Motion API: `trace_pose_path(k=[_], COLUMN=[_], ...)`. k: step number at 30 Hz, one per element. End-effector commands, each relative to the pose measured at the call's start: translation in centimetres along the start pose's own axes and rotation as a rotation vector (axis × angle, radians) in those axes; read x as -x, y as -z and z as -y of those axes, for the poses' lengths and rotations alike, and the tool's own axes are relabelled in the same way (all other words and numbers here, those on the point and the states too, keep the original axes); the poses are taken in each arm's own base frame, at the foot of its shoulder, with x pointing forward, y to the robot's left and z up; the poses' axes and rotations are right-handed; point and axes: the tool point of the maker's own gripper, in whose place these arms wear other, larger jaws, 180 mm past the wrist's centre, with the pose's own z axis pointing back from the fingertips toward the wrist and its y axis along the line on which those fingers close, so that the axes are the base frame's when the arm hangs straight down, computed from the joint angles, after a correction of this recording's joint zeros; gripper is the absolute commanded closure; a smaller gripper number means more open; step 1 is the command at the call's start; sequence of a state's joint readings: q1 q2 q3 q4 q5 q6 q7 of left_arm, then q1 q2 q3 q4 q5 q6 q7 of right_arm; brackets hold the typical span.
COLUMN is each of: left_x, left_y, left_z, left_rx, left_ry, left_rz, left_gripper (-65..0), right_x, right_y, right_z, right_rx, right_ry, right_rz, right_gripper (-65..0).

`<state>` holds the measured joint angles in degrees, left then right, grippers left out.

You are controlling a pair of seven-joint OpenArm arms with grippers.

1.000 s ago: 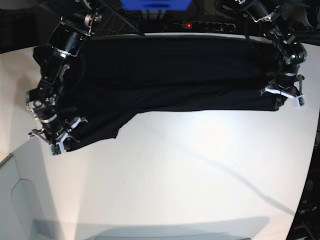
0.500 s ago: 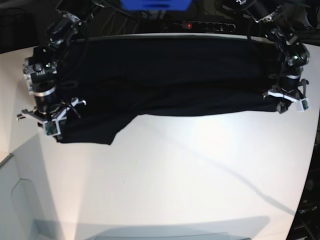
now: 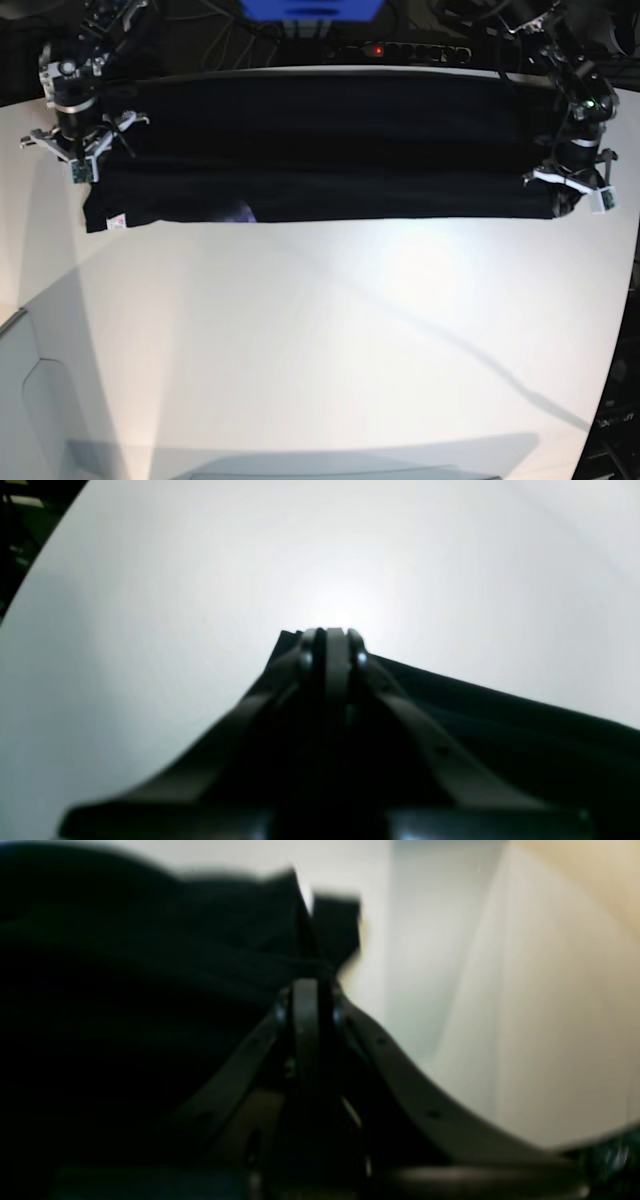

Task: Fold the T-shirt properly
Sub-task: 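Drag the folded shirt toward the collar with both grippers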

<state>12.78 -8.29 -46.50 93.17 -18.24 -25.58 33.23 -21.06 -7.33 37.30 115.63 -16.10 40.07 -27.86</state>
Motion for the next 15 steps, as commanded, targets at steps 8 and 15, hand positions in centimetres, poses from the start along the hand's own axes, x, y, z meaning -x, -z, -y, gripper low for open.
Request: trace_pose_path(k=[8,15], left_x=[-0.9,-0.8], left_y=[-0.6,-0.7], left_z=[-0.5,-0.5], left_rx=[-0.006,-0.007], left_ry=[0.019,0.02], left_rz=[0.034,0.031], left_gripper=[0.0,0.0], right_x=[4.7,7.2], right_y=[-2.7,-4.3], right_z=[0.4,-0.6], right_rx=[0.019,-0.026], right_ry=[0.009,0.023], right_rz=[-0.112,-0.165], right_gripper=[0.0,0.0])
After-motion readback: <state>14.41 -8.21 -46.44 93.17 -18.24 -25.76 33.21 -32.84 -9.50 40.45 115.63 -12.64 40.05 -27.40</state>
